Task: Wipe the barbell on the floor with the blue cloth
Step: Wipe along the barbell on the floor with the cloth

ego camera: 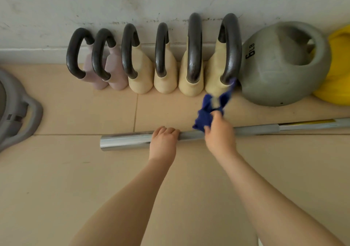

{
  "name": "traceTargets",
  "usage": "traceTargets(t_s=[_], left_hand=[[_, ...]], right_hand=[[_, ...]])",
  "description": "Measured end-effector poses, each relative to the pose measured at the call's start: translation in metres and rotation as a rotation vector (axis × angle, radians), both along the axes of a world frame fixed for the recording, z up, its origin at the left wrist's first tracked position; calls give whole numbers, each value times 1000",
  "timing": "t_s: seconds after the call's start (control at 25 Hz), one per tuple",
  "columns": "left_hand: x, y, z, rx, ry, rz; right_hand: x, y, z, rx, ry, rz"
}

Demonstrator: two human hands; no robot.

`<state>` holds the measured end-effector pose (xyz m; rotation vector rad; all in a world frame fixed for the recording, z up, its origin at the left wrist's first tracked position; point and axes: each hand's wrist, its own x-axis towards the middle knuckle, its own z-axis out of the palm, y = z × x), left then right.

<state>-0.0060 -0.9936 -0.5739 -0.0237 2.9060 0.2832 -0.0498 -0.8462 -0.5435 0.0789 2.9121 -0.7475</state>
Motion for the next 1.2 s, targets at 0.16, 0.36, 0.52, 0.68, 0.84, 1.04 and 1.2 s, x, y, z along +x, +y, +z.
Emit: traceTargets(t_s=[0.16,0.36,0.52,0.68,0.84,1.04,1.2], left_hand=[[-5,-2,3,44,3,72],[-1,1,4,79,7,151],[-1,4,17,-10,-9,91],[-4,7,16,-21,-13,126],[-6,6,10,-29,-31,115],[-4,12,13,-64,-46,88],[-5,12,11,-104,-60,106]], right_hand=[[39,-30,-29,105,-100,370],[-1,31,-33,257,11,391],[20,16,-22,198,134,337],[10,44,-19,246,220,685],[-6,85,-8,313,21,357],[-7,89,-6,487,110,749],[-33,155,-4,727,64,575]])
